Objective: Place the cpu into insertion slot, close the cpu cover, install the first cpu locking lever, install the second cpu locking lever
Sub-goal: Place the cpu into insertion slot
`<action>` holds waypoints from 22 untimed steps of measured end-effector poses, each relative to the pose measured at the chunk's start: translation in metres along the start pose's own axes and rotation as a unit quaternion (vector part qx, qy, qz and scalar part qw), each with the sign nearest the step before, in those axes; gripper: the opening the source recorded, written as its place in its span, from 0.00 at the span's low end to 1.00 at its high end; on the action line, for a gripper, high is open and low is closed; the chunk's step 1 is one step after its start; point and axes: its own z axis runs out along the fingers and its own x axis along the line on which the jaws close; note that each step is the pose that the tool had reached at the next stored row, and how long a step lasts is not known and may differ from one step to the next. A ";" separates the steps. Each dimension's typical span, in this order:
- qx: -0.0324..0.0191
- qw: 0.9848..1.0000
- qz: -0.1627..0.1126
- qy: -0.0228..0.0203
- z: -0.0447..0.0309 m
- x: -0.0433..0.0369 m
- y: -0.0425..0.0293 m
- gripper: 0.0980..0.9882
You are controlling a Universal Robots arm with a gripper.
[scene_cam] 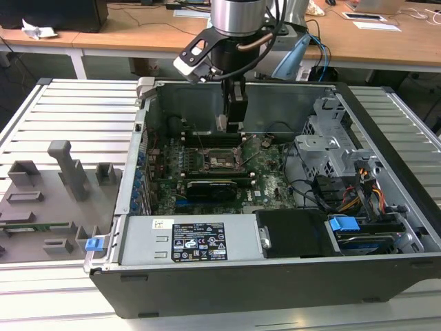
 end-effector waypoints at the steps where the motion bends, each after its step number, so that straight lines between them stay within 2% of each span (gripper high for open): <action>1: 0.000 1.000 0.001 0.000 0.0004 0.0000 0.0000 0.48; 7: 0.000 1.000 0.012 -0.001 0.0038 -0.0001 -0.0002 0.48; 14: 0.000 1.000 0.012 -0.001 0.0110 -0.0004 -0.0007 0.48; 22: -0.001 1.000 0.012 -0.001 0.0147 -0.0005 -0.0010 0.48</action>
